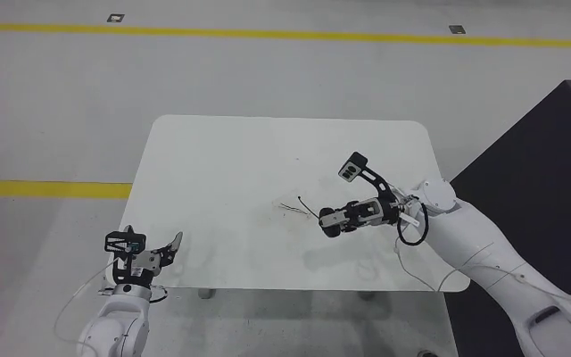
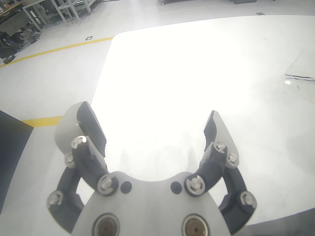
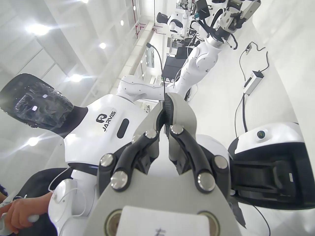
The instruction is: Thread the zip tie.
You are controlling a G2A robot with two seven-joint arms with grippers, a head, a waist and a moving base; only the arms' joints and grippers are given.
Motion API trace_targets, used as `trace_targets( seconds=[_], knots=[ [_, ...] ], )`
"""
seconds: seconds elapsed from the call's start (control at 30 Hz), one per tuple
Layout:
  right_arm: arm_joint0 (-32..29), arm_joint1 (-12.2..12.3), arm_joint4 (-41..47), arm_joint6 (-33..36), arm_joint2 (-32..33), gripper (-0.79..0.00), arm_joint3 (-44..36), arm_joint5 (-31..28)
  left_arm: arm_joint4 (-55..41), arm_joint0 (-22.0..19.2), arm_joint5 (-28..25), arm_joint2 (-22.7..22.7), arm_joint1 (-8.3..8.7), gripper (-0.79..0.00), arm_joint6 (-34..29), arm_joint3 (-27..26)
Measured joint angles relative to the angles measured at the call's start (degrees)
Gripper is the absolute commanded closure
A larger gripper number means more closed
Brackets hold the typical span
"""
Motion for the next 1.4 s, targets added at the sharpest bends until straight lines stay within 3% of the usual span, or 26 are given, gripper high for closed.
trace_targets(
  seconds=[0.57,0.7,0.9,1.1,1.33,1.4],
  knots=[
    [0.0,0.0,0.01,0.0,0.0,0.0,0.0,0.0,-0.71,0.08,-0.84,0.3,-0.01,-0.785,-0.63,-0.1],
    [-0.1,0.08,-1.21,-1.13,0.28,0.0,-0.56,0.33,-6.86,0.65,-10.3,-0.16,0.35,-0.785,-9.33,-3.28],
    [-0.94,0.44,-12.73,-8.93,1.52,0.0,-5.29,2.91,-24.27,2.68,-21.82,-2.43,1.02,-0.785,-27.02,-10.85],
    [-1.92,-0.74,-17.55,-13.65,0.25,0.0,-8.93,4.45,-42.62,-1.58,-18.65,-2.58,1.13,-0.785,-37.96,-9.41],
    [-1.89,-0.77,-17.55,-13.52,0.23,0.0,-9.01,4.46,-42.99,-1.66,-18.13,-2.68,1.15,-0.785,-38.39,-8.88],
    [-2.28,-0.81,-17.87,-14.0,0.21,0.0,-9.36,4.83,-44.55,-1.43,-16.07,-1.32,1.09,-0.785,-41.24,-7.34]
  ],
)
